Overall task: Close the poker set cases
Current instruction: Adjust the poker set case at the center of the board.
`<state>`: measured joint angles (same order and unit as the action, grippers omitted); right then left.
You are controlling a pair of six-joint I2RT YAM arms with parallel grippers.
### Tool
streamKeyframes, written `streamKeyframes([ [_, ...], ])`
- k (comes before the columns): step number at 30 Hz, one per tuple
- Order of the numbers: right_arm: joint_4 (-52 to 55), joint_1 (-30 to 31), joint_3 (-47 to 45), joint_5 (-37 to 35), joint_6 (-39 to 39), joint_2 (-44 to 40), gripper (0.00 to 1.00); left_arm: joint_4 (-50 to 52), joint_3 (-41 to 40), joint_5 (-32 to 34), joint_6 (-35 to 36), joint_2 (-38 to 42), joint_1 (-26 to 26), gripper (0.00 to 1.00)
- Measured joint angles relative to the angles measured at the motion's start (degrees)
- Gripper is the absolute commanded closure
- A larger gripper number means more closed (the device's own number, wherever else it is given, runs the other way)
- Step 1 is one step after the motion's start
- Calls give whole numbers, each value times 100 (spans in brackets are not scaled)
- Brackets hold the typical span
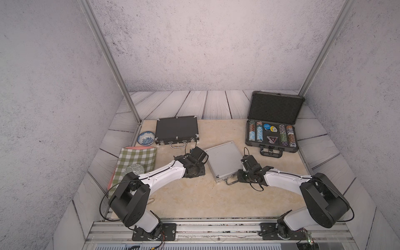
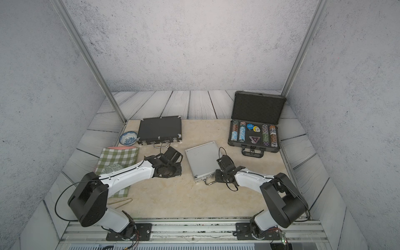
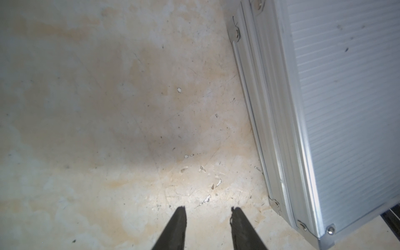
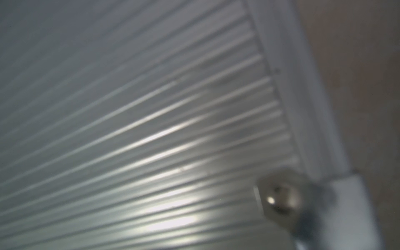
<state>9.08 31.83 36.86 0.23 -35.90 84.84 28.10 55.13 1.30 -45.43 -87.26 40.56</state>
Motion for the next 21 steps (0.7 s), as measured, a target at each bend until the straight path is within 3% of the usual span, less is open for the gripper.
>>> streamKeyframes([
  [5,-254,33,-85,28,-210,-2,81,31,0,9,17,2,-7,61],
  [9,-361,4,-116,122,-518,-20,61,48,0,22,22,26,-28,61],
  [11,-400,-11,-120,162,-636,-39,59,50,0,39,20,57,-44,61],
  [21,-2,-15,-256,146,-645,-352,62,59,0,46,20,68,-70,61],
])
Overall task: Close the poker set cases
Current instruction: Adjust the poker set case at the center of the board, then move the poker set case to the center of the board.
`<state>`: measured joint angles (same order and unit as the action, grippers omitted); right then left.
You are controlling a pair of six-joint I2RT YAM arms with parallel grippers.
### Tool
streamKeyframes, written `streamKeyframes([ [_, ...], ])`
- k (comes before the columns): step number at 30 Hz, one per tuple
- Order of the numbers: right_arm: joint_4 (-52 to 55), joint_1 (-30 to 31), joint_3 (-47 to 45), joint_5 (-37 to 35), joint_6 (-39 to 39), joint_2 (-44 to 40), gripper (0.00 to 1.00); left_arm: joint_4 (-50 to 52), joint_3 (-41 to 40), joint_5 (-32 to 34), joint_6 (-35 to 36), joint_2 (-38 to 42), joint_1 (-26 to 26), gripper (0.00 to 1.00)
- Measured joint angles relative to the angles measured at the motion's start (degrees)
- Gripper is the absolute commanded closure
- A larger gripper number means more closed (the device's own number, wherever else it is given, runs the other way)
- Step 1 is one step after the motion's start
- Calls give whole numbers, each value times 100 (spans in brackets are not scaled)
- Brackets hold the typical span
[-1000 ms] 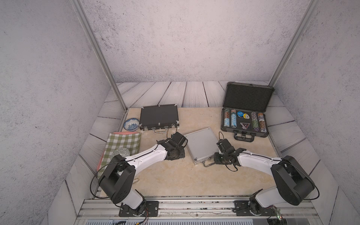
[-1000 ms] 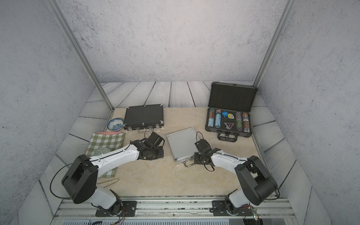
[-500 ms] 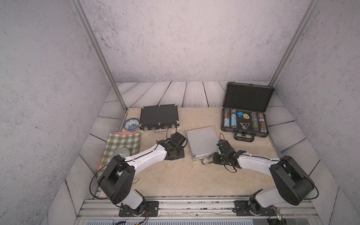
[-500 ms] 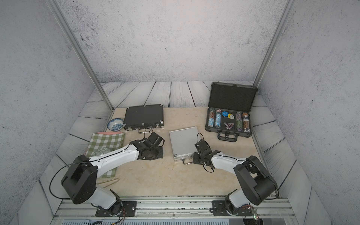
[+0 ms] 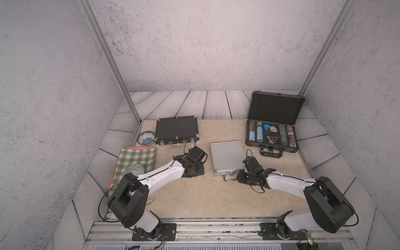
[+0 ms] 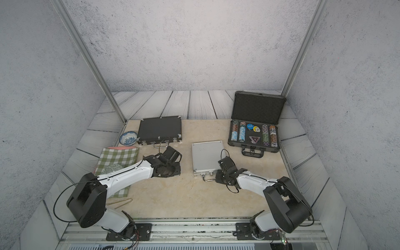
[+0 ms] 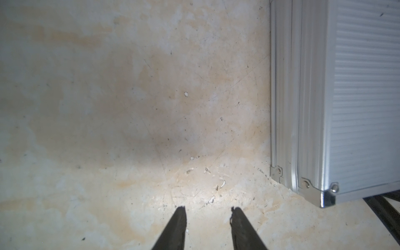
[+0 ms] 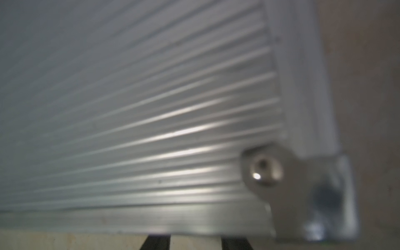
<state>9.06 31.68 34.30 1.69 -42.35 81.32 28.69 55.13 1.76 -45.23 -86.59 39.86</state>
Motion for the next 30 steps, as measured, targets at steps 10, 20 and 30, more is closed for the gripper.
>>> streamKeyframes([
  [10,24,-4,-24,-149,146,-28,70,-2,0,-4,0,0,0,61],
  [20,-461,0,79,-184,46,334,80,26,0,7,0,4,0,61],
  [30,-603,2,83,-111,-245,376,87,83,-2,42,0,87,0,61],
])
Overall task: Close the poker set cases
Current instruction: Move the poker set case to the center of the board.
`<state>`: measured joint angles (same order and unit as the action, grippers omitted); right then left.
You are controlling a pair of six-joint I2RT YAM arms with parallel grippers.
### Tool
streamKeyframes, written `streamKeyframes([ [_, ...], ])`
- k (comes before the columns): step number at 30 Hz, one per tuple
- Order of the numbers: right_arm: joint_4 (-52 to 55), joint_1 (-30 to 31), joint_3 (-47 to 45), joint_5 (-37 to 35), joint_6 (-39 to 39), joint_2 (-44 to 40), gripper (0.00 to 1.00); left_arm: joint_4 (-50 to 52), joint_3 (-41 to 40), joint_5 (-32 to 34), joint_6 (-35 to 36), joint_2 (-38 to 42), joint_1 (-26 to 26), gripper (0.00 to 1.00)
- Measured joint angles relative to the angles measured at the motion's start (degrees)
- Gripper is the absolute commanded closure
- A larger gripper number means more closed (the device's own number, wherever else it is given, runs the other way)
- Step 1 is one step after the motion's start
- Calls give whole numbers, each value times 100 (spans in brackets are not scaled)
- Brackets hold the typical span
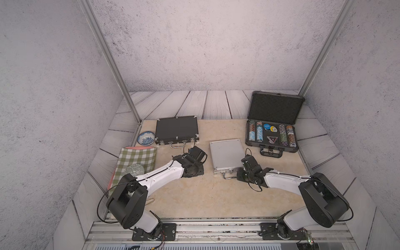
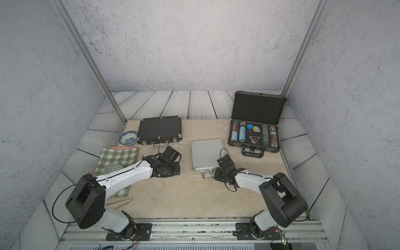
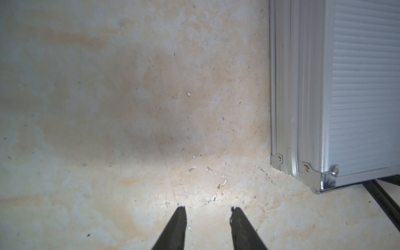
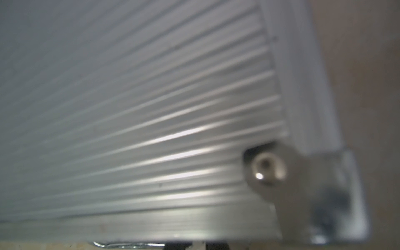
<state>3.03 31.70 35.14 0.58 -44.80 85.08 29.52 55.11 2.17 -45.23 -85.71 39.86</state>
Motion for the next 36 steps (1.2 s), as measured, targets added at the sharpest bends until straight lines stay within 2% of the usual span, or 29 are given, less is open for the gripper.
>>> streamKeyframes([
  [6,83,-2,251,149,-146,179,86,42,0,2,0,55,-72,61],
  [19,302,-2,1665,184,0,1401,86,157,-168,151,37,791,-507,61],
  [28,577,-195,2424,293,909,1982,85,240,-299,168,92,966,-669,61],
  [36,765,-566,2780,737,1611,2240,84,254,-299,168,136,966,-699,61],
])
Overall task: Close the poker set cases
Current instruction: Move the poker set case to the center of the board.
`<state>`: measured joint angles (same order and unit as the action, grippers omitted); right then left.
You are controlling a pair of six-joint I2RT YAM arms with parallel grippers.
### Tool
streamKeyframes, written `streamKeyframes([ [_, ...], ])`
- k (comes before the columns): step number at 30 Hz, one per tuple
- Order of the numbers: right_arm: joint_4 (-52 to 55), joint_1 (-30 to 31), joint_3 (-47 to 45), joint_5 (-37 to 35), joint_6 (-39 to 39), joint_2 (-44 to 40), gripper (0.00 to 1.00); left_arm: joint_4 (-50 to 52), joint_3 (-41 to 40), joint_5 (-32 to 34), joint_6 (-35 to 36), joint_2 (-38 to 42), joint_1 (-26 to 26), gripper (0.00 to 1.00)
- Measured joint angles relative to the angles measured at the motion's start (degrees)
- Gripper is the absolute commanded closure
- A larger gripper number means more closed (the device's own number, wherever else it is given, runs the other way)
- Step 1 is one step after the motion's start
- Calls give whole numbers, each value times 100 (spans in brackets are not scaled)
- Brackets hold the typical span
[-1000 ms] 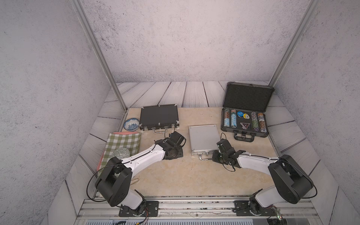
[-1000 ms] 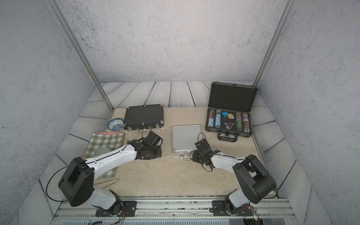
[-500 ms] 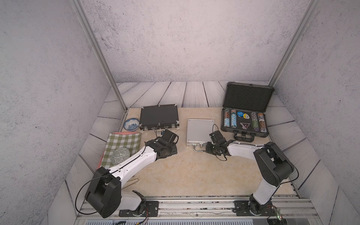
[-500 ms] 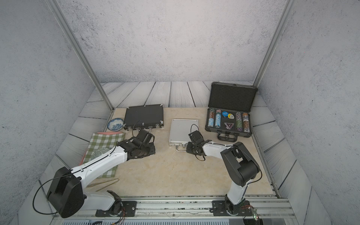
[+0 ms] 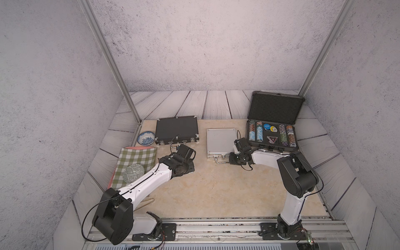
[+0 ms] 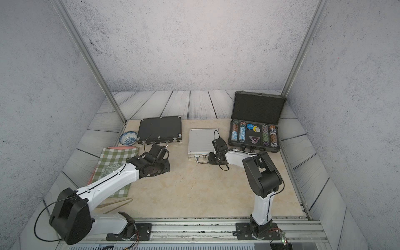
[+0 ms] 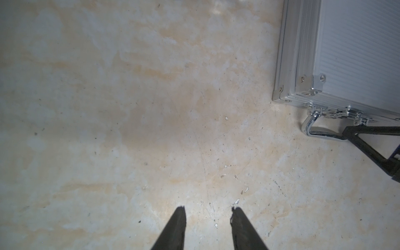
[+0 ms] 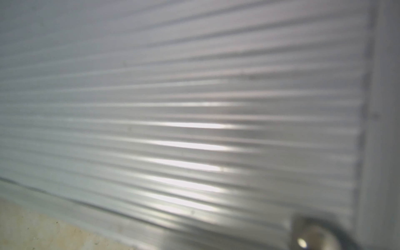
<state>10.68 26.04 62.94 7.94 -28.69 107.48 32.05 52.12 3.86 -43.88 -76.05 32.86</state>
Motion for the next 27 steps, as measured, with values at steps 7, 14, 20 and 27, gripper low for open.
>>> streamKeyframes([
  [7,243,-184,662,245,380,459,83,31,0,0,2,-2,-2,61],
  [14,531,-201,1285,291,586,861,81,33,0,-2,13,-13,-2,61],
  [20,763,-221,1880,306,675,1226,81,28,0,-4,15,-55,-37,61],
  [27,1025,-304,2562,391,774,1657,78,28,0,-20,37,-61,-125,61],
])
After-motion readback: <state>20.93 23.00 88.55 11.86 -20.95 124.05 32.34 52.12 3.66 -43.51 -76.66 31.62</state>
